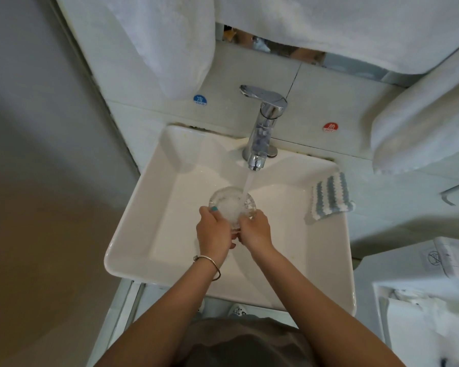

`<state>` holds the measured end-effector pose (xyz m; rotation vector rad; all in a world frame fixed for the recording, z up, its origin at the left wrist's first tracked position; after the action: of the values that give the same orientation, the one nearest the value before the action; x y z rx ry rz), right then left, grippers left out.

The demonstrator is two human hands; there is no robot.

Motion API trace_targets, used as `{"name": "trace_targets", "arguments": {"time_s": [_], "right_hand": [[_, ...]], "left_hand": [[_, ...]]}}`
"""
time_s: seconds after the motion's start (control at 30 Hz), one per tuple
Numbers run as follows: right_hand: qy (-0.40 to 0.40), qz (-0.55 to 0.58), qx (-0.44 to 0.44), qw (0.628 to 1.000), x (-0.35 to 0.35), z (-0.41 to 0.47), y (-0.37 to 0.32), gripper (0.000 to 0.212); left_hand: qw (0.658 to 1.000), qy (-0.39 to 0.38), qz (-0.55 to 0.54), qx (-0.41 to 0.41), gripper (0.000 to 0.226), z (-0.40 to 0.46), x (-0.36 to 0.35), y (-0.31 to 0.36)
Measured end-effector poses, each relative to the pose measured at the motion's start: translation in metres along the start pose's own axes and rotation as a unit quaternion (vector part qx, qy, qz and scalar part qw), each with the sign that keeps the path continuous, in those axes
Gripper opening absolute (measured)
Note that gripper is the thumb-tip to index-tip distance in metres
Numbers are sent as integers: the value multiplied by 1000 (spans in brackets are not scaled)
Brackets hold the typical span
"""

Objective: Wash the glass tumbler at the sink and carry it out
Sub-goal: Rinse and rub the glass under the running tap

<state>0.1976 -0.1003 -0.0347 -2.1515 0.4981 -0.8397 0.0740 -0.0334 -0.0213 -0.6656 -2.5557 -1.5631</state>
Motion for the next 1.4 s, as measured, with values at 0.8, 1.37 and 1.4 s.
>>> {"name": "trace_targets", "arguments": {"time_s": [0.8,1.37,1.4], "right_hand": [[-71,-101,40,991,10,19,-21,25],[-153,-27,100,983,42,8,-26,35],[-147,-39,114,982,48,9,-30,37]], "left_hand": [[987,-69,-106,102,27,0,-10,-16],[950,-234,-176,107,45,-11,-20,8],[950,-233,-176,107,45,-10,-18,9]]}}
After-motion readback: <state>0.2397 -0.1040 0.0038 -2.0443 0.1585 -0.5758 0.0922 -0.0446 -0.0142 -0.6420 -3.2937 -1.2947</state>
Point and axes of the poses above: each hand's wrist, its own z-axis towards the middle knuckle, its own x-axis out of the back of the hand, y = z × x, the point moved 9 cm from there along z, towards the middle knuckle, and after that the axes turned 3 degrees about z, right-handed, at the moved point
